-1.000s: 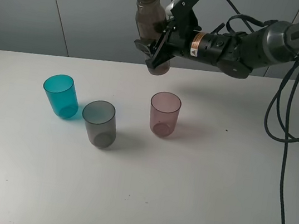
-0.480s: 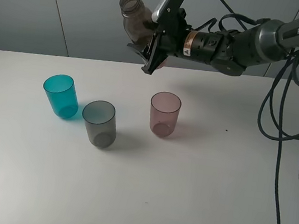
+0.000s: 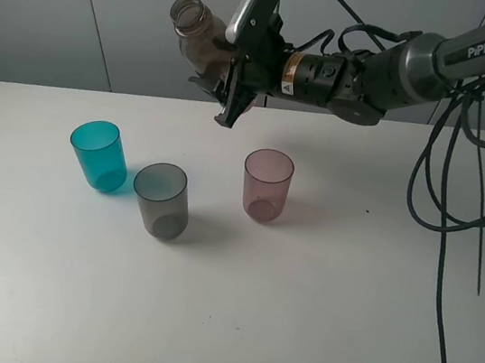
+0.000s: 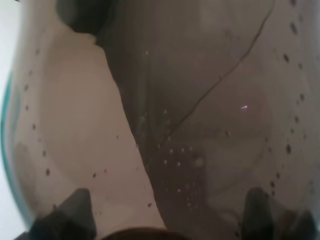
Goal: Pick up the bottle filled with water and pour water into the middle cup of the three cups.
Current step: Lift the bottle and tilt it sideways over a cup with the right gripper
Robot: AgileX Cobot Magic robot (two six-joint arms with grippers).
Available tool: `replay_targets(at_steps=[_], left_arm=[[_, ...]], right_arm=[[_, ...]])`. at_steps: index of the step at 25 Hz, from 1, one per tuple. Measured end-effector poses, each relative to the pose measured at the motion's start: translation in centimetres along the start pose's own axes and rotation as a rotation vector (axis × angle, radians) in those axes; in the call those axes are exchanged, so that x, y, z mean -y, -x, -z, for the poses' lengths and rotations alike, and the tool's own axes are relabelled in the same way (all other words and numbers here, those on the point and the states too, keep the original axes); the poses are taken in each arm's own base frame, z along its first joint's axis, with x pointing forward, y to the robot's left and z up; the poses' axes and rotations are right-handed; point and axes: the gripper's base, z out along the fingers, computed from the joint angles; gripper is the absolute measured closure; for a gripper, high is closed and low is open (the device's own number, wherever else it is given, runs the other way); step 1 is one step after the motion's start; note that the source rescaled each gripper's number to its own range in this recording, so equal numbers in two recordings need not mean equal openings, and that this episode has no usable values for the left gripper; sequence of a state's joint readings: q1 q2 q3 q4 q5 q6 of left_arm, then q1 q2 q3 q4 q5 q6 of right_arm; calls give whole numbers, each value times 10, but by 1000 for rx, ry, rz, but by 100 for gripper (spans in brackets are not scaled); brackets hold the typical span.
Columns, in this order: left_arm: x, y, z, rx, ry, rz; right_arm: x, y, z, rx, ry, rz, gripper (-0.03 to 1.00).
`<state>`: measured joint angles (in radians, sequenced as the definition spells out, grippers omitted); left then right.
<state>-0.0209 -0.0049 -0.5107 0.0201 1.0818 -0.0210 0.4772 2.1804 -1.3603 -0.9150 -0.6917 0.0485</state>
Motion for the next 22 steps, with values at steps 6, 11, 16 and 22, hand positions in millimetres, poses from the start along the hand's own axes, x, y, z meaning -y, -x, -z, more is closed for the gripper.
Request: replay_targets(at_steps=[6, 11, 16, 22], left_arm=[[0, 0, 0, 0, 0, 0], [0, 0, 0, 0, 0, 0], [0, 0, 0, 0, 0, 0], [0, 0, 0, 0, 0, 0]], right_arm=[[0, -2, 0, -18, 1, 2, 96], [0, -2, 0, -24, 0, 2, 97], [0, -5, 0, -51, 0, 27, 97], [0, -5, 0, -54, 3, 143, 97]])
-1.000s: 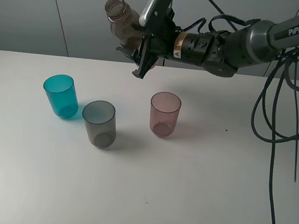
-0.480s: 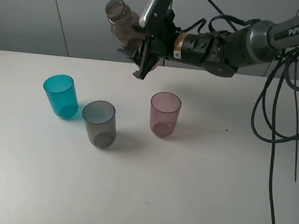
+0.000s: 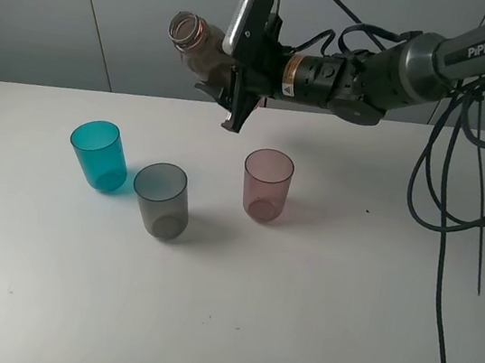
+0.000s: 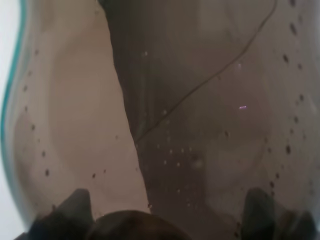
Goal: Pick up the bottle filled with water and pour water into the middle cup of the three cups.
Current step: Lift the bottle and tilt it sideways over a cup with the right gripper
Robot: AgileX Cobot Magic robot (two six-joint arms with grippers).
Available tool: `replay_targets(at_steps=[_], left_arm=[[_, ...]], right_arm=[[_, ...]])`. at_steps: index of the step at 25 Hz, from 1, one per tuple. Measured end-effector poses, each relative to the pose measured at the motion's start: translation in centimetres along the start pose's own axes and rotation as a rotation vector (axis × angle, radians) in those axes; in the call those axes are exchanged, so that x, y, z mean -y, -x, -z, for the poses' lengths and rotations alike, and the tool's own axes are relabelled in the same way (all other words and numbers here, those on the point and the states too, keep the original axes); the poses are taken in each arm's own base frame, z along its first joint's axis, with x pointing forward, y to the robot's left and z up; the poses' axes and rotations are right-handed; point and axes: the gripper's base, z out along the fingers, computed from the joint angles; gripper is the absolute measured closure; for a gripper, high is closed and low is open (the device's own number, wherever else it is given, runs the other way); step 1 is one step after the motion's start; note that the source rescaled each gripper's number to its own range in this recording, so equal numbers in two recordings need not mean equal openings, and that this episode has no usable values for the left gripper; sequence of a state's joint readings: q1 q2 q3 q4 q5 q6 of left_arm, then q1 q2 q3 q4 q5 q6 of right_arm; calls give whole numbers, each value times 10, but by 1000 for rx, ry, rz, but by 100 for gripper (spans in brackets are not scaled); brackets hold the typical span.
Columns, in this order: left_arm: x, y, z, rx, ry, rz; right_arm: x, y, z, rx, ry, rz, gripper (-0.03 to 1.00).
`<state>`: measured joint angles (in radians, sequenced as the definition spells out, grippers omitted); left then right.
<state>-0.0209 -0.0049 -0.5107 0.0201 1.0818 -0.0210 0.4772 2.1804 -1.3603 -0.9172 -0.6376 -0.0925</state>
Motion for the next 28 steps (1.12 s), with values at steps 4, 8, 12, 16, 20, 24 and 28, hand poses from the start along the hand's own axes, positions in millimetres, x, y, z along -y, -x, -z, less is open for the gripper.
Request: replay_targets(at_steps=[4, 8, 12, 16, 20, 24, 28], left_arm=[[0, 0, 0, 0, 0, 0], [0, 0, 0, 0, 0, 0], [0, 0, 0, 0, 0, 0], [0, 0, 0, 0, 0, 0], [0, 0, 0, 0, 0, 0], [0, 0, 0, 0, 0, 0], [0, 0, 0, 0, 0, 0]], right_arm=[[-1, 1, 0, 5, 1, 41, 97], [-8, 10, -5, 27, 19, 61, 97], [-14, 13, -8, 36, 32, 121, 97], [-23, 5, -13, 29, 53, 188, 97], [-30, -2, -16, 25, 68, 255, 97], [-34, -6, -18, 29, 75, 355, 97], [-36, -8, -19, 34, 78, 440, 97]])
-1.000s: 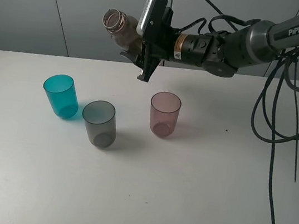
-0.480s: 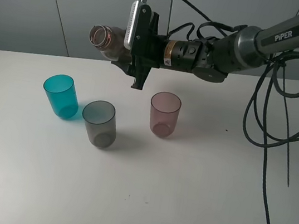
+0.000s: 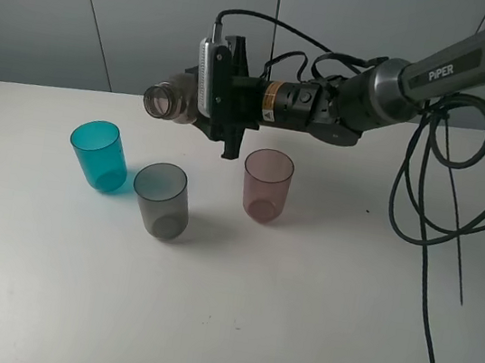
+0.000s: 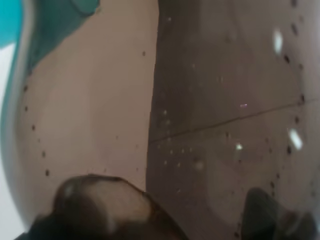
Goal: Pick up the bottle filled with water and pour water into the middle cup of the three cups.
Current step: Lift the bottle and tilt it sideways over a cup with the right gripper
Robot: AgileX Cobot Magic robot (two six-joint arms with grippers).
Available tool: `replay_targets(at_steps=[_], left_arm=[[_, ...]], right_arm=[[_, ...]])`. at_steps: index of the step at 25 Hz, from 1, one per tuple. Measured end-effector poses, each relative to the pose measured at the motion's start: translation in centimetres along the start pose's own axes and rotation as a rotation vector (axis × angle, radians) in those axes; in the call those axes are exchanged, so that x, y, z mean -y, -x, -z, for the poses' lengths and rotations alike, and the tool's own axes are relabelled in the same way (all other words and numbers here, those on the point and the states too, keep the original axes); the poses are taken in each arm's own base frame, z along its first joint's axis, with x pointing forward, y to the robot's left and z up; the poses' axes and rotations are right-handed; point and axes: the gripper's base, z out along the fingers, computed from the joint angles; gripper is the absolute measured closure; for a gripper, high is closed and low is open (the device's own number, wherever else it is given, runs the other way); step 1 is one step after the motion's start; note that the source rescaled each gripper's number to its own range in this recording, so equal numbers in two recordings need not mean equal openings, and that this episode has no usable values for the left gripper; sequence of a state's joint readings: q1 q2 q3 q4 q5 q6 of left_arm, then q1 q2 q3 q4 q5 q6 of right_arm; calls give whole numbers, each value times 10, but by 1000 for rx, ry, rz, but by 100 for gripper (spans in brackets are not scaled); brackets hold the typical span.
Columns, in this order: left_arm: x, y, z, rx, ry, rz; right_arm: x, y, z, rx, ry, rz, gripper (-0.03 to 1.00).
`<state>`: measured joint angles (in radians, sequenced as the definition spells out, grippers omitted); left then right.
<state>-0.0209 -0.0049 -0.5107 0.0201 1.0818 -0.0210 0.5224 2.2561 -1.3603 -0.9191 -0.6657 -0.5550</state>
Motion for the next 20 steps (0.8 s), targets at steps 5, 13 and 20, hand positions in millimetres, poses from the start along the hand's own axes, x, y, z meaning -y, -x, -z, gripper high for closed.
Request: replay_targets(at_steps=[5, 13, 20], left_arm=[[0, 0, 0, 0, 0, 0], [0, 0, 0, 0, 0, 0], [0, 0, 0, 0, 0, 0]], right_arm=[[-1, 0, -1, 1, 2, 83, 97], [-1, 0, -1, 1, 2, 209, 97], [-1, 0, -1, 1, 2, 266, 97]])
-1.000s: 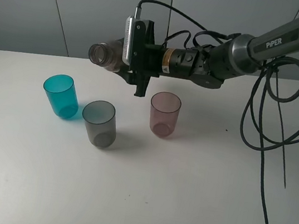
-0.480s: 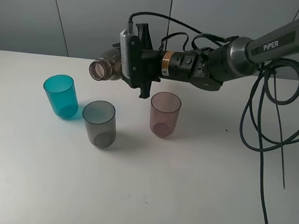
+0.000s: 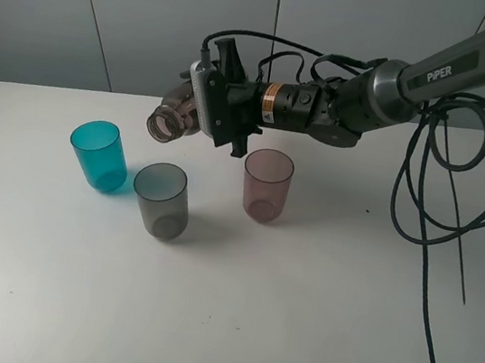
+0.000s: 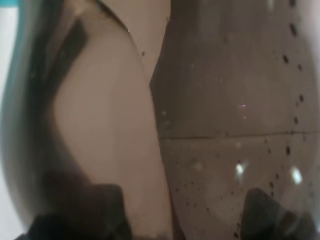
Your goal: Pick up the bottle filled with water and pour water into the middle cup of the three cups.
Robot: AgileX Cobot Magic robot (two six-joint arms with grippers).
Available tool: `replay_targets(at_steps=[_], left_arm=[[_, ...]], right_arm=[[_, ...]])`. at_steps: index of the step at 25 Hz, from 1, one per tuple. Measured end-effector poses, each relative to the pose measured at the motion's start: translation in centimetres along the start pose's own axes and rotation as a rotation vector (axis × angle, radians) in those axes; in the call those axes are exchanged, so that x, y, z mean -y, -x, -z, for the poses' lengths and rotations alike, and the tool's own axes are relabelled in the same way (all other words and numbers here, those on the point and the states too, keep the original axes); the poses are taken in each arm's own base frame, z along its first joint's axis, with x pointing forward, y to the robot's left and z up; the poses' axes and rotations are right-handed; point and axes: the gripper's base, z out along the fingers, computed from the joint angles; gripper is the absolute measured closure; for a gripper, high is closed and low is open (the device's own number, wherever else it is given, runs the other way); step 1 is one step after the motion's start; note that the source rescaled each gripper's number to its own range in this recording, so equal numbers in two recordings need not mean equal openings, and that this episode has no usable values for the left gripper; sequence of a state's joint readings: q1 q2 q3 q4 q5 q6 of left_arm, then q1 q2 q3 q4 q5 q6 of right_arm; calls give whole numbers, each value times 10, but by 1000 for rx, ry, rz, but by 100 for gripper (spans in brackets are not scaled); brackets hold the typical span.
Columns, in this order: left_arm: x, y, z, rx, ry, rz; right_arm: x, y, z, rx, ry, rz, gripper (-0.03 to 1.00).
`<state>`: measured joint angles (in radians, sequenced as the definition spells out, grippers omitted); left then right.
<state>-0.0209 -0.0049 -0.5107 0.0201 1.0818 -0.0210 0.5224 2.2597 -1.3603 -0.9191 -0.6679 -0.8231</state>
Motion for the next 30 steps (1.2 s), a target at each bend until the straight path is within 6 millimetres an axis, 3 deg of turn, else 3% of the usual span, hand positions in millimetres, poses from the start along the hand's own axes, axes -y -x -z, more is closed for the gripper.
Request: replay_targets(at_steps=[30], left_arm=[[0, 0, 0, 0, 0, -2]], right_arm=[[0, 0, 0, 3, 2, 268, 97]])
